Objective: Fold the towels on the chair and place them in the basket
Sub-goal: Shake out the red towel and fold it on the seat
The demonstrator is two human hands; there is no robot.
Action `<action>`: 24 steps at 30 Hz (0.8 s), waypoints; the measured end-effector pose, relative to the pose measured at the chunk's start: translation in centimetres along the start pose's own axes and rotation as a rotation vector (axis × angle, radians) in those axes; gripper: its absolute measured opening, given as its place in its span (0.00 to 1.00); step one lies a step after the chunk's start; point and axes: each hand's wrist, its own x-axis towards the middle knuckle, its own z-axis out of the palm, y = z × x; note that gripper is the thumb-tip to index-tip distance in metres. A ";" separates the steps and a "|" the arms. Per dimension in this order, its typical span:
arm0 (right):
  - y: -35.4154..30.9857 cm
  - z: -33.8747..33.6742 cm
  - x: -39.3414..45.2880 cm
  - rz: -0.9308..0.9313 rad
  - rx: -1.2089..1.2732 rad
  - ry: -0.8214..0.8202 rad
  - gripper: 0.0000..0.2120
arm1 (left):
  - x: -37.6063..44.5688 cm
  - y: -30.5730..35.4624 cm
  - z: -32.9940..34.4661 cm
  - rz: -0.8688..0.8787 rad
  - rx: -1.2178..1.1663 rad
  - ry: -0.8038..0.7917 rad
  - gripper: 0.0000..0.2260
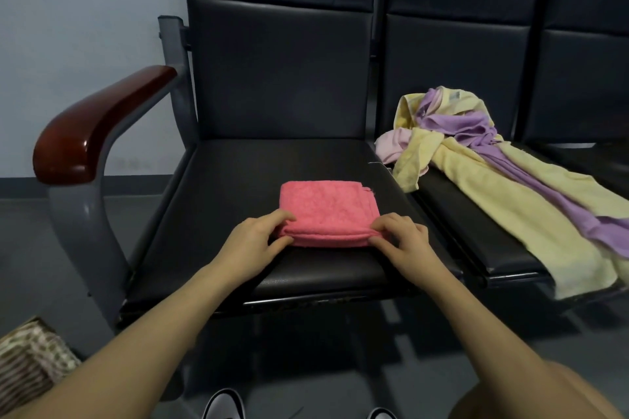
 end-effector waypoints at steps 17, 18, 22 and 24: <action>-3.5 0.0 3.7 0.173 0.604 0.260 0.03 | 4.7 1.9 -2.1 -0.091 -0.122 0.198 0.14; -3.5 0.2 4.2 0.180 0.586 0.288 0.03 | 5.0 2.1 -2.1 -0.115 -0.117 0.221 0.15; -3.4 0.9 6.1 0.238 0.541 0.412 0.06 | 6.8 2.2 -1.2 -0.254 -0.124 0.306 0.16; -3.3 1.2 7.0 0.295 0.497 0.424 0.09 | 7.8 1.9 -0.7 -0.321 -0.121 0.340 0.16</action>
